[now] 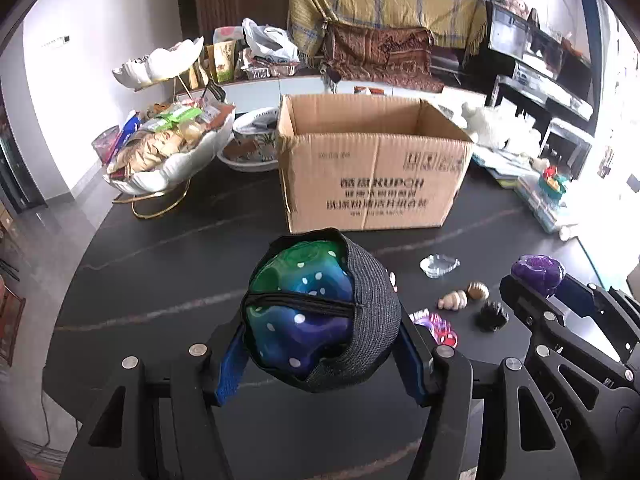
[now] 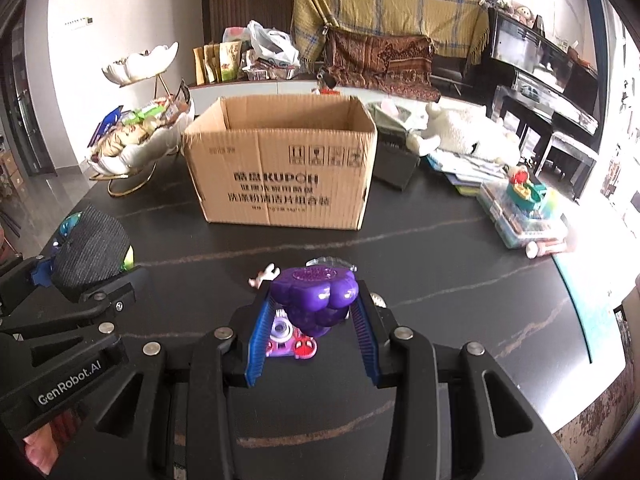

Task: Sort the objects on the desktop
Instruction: 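Lift the knit ball and grapes and carry both toward the cardboard box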

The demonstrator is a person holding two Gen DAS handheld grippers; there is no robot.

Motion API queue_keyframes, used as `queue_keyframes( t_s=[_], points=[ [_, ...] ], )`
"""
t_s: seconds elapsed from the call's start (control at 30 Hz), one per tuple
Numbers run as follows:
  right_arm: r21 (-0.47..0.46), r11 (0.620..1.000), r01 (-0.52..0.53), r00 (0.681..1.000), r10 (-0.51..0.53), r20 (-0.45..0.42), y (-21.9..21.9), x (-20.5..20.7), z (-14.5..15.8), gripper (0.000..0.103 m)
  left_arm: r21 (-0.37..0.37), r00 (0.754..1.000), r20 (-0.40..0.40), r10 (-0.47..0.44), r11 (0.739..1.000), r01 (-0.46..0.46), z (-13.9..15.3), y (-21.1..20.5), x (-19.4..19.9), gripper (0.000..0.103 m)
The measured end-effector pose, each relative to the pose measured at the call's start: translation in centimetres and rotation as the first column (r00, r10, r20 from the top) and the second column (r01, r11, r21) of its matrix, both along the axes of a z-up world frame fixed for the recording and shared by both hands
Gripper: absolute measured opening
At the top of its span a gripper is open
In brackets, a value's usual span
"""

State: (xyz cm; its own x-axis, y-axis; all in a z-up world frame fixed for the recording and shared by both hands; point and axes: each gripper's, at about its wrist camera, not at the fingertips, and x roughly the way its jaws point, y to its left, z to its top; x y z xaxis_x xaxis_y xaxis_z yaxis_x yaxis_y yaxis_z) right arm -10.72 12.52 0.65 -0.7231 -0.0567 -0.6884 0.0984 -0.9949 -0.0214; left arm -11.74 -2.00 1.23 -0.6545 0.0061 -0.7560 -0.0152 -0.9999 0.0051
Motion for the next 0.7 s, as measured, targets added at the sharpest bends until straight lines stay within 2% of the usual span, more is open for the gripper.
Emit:
queue_keyframes(
  t_s=[0.4,0.7],
  points=[
    [-0.011,1.000,-0.026,0.999,0.026,-0.041,-0.2,-2.2,2.0,0.035,-0.013,0.997,-0.067,0.025,1.000,-0.026,3.3,-0.9,-2.8,0.059],
    [0.005,0.999,-0.039,0.996,0.039,-0.084,-0.3,-4.2,4.2,0.035,0.002,0.997,-0.076,0.015,1.000,-0.015,4.6,-0.8,-5.0,0.059]
  ],
)
